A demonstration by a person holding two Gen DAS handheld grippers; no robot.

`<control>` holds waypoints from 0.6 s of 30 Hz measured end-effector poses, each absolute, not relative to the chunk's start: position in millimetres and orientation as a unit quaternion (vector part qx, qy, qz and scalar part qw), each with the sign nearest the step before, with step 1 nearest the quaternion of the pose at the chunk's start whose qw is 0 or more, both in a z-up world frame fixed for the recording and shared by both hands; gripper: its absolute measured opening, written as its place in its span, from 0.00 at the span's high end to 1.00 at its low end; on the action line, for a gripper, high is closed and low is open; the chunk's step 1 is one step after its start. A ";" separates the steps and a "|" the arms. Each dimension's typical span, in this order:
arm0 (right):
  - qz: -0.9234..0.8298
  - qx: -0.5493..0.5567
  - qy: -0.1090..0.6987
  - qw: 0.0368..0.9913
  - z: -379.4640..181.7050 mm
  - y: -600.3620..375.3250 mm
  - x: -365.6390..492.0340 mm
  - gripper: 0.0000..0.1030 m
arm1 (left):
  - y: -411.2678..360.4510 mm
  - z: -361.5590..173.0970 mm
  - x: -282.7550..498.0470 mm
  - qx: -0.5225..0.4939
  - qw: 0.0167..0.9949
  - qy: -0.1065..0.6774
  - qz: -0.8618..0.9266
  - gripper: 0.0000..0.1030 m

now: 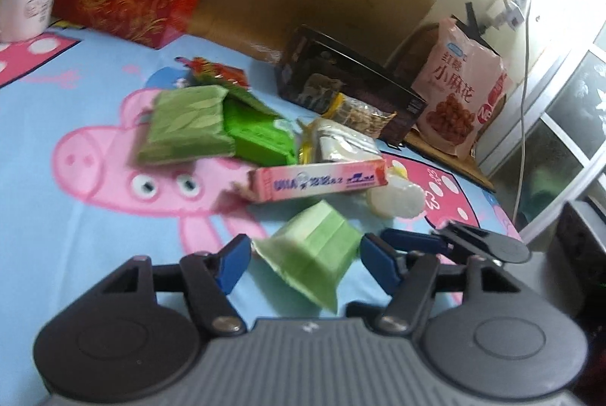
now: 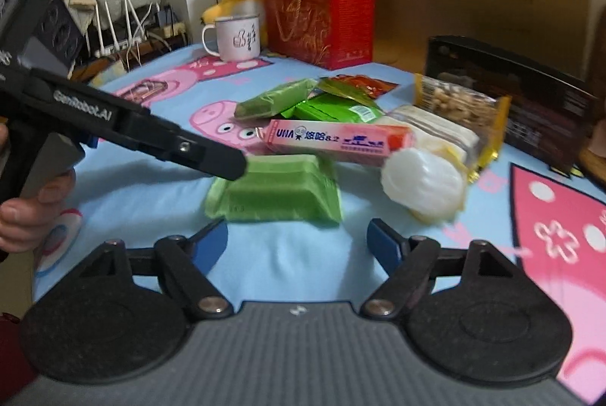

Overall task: Organize snacks
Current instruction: 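Close both grippers on the green wafer pack and lift it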

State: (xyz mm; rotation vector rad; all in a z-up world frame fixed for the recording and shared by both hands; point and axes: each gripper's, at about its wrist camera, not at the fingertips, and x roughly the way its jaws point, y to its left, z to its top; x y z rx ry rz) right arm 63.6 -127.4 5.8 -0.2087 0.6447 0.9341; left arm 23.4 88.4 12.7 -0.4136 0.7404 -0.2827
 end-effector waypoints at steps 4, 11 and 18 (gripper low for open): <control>0.448 -0.124 0.298 0.833 3.8 -110.3 71.0 0.14 | 81.7 6.6 31.3 -0.189 0.905 0.353 -0.148 0.37; 0.457 -0.133 0.280 0.834 4.9 -104.8 56.0 0.36 | 82.4 5.7 19.6 -0.205 0.904 0.341 -0.157 0.49; 0.439 -0.093 0.280 0.848 8.1 -132.1 29.0 0.43 | 65.7 13.3 5.0 -0.220 0.890 0.343 -0.203 0.50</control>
